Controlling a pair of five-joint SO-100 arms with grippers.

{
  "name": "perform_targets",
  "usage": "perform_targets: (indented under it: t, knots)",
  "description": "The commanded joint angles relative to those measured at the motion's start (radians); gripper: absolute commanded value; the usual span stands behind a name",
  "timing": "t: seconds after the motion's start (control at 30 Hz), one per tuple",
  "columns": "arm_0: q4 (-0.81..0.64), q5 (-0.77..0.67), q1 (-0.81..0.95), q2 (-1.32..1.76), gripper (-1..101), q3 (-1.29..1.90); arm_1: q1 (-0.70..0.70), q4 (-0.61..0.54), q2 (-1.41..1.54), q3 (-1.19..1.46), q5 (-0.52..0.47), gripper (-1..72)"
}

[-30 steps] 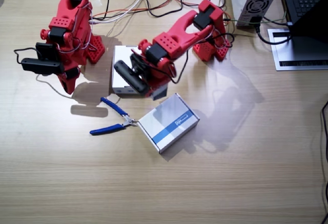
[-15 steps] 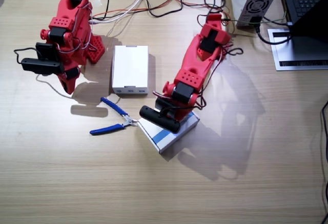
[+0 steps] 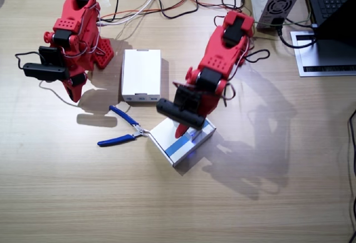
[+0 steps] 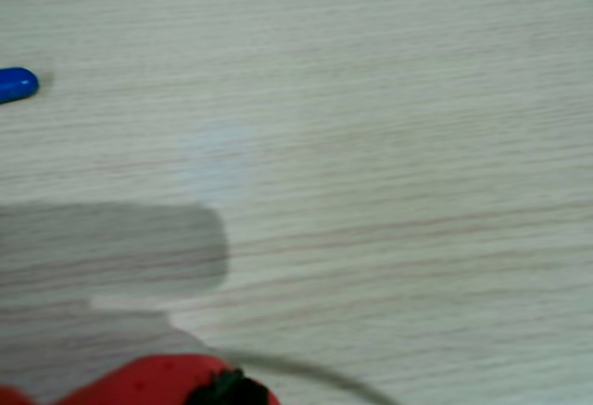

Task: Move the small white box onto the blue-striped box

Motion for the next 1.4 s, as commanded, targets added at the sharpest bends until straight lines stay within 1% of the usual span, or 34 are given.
perform_targets:
  t: [0.0,0.07,0.13,0.17,0.23,0.3,0.37,0.43,0.5,0.57,0.6,0.63,0.67,0.7,0.73,0.77,0.87,0.93,0.97,1.03,1.13,1.37]
  knots:
    - [0.014,0.052,0.023,0.288,50,0.156,-0.005,0.009,0.028,-0.012,-0.015,1.6]
    - [-0.126,0.132,-0.035,0.509,41,0.403,-0.005,0.011,0.028,-0.012,-0.011,0.2]
    - [-0.334,0.247,-0.143,0.775,22,0.729,-0.011,0.017,0.028,-0.012,-0.015,0.2]
    - [-0.4,0.295,-0.204,0.868,18,0.865,-0.014,0.017,0.028,-0.012,-0.014,0.2]
    - [-0.529,0.334,-0.333,0.973,13,1.091,-0.015,0.017,0.028,-0.012,-0.009,0.2]
    - [-0.68,0.362,-0.453,0.968,10,1.252,-0.018,0.017,0.028,-0.012,-0.005,0.2]
    - [-0.802,0.38,-0.529,0.914,6,1.344,-0.018,0.015,0.028,-0.012,0.0,0.2]
    - [-0.882,0.41,-0.561,0.887,1,1.41,-0.018,0.017,0.028,-0.012,0.005,0.2]
    - [-0.966,0.448,-0.577,0.9,0,1.505,-0.017,0.023,0.028,-0.012,-0.003,0.2]
    - [-1.032,0.5,-0.568,1.015,0,1.652,-0.015,0.031,0.028,-0.012,-0.012,0.2]
    - [-1.058,0.532,-0.555,1.147,0,1.763,-0.014,0.034,0.028,-0.012,-0.017,0.2]
    - [-1.068,0.574,-0.545,1.336,0,1.891,-0.012,0.04,0.028,-0.012,-0.034,0.2]
    - [-0.996,0.646,-0.537,1.62,0,2.036,-0.011,0.075,0.028,-0.012,-0.097,0.2]
    - [-0.699,0.693,-0.525,1.967,0,2.071,-0.018,0.086,0.014,-0.012,-0.132,0.2]
    - [-0.635,0.723,-0.499,1.99,0,2.066,-0.029,0.086,0.012,-0.012,-0.143,0.2]
    - [-0.592,0.807,-0.491,1.999,0,2.072,-0.044,0.086,0.015,-0.012,-0.144,0.2]
    - [-0.443,0.997,-0.451,1.999,0,2.072,-0.06,0.087,0.023,-0.012,-0.17,0.7]
    - [-0.431,1.002,-0.446,1.999,0,2.072,-0.061,0.087,0.023,-0.012,-0.212,0.2]
    - [-0.431,1.002,-0.453,1.999,0,2.072,-0.037,0.089,0.017,-0.012,-0.242,0.2]
    - [-0.431,1.002,-0.459,1.999,0,2.072,0.0,0.087,0.023,-0.012,-0.262,0.5]
    - [-0.431,0.999,-0.474,1.999,0,2.072,0.023,0.087,0.023,-0.012,-0.218,0.5]
    - [-0.431,0.996,-0.483,1.999,0,2.072,-0.048,0.087,0.023,-0.012,-0.178,0.2]
